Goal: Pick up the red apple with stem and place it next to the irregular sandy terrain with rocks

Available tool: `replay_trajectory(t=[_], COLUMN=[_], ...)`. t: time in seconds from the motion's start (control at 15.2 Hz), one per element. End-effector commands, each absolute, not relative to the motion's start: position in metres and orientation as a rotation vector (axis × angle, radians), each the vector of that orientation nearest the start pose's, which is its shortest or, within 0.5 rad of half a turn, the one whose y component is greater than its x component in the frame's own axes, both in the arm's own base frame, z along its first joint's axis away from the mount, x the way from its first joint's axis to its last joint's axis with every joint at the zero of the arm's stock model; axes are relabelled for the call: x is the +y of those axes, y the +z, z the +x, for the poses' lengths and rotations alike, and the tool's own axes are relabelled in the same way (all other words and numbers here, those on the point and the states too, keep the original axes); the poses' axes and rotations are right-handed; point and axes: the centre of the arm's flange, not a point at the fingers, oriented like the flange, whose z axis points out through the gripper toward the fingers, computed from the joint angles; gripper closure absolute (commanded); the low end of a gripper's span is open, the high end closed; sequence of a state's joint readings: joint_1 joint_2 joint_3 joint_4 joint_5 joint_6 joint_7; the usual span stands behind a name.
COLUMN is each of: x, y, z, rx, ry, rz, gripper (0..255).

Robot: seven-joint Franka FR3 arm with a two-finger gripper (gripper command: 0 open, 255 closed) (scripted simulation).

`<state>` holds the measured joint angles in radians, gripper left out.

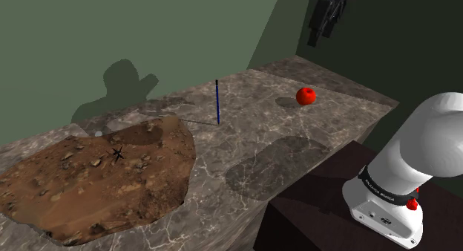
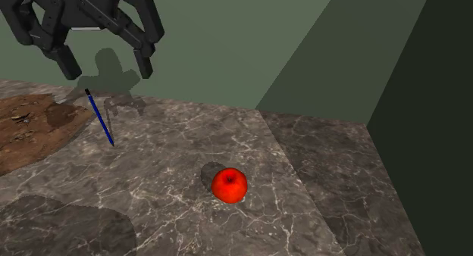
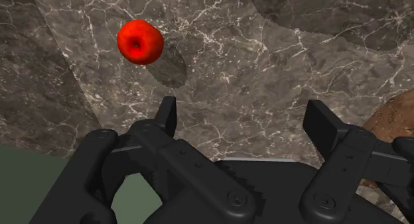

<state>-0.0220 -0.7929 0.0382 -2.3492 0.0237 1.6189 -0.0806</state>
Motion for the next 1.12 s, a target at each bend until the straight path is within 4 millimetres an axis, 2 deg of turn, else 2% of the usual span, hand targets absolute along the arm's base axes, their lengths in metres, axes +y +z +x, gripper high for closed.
replay_trajectory(t=[0.0, 1.06], x=[0.011, -0.082], y=[0.6, 0.427], z=[0.31, 0.368], rx=[-0.135, 0.235], ry=[-0.098, -0.063], rz=[-3.143, -3.236], gripper=[0, 0])
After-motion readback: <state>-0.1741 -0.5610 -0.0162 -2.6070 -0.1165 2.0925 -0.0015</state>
